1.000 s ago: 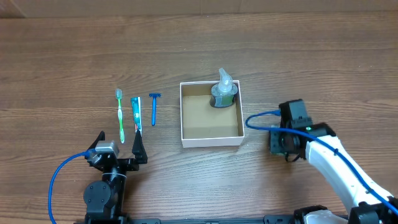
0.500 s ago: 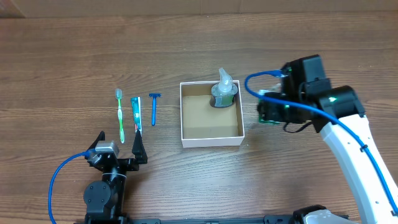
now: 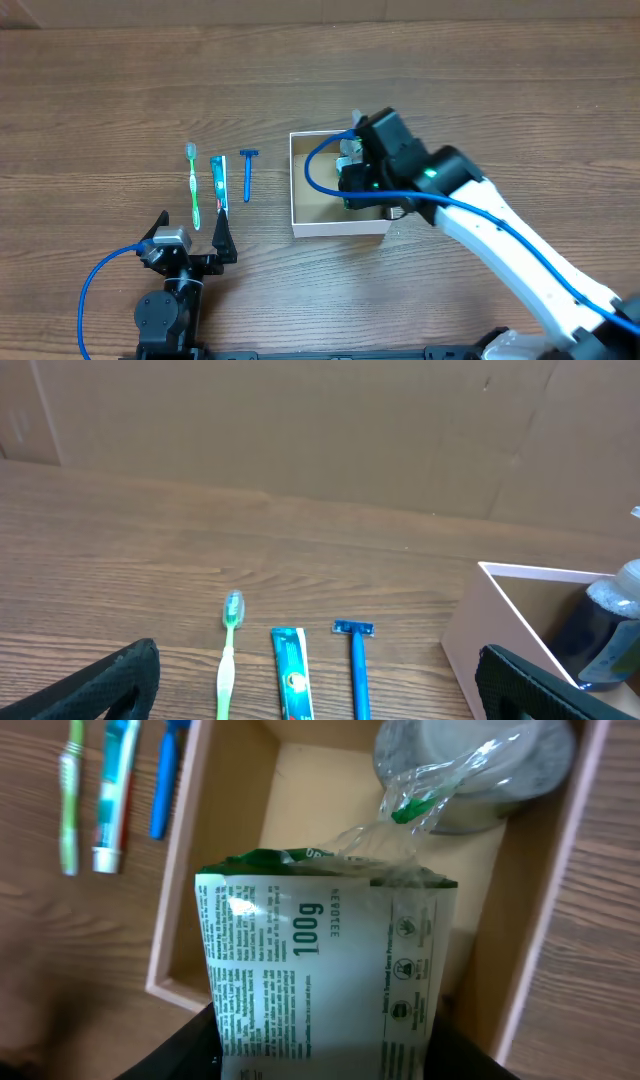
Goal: Pack container
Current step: 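Carry the packet into the box and release it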
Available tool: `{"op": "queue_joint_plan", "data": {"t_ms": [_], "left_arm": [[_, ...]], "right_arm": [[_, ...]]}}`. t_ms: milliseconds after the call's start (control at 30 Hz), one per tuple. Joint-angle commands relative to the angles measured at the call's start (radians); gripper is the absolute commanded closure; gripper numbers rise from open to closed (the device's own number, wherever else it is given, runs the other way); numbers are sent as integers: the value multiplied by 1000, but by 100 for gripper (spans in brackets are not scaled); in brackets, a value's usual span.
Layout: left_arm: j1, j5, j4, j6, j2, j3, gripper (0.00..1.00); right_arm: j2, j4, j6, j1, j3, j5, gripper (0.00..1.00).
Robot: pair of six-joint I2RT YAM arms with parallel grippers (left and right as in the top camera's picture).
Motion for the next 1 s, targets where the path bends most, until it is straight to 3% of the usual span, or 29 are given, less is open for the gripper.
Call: {"op": "queue_joint_plan", "data": {"t_ms": [0,300,400,467,733,967], "left_arm": [[4,-3,1,-14,-11,-5,0],[4,-3,1,-14,-11,-5,0],[4,-3,1,-14,-11,-5,0],[4,-3,1,-14,-11,-5,0],[4,-3,1,-14,-11,-5,0],[4,-3,1,-14,-11,-5,0]], "right_arm": [[56,12,12,4,27,95,63],[97,37,13,3,27,142,62],[97,38,13,3,27,142,53],[97,34,13,3,27,142,33],[86,-5,12,3,34,139,30],[-74,-130,17,-89,96,147,30]]}}
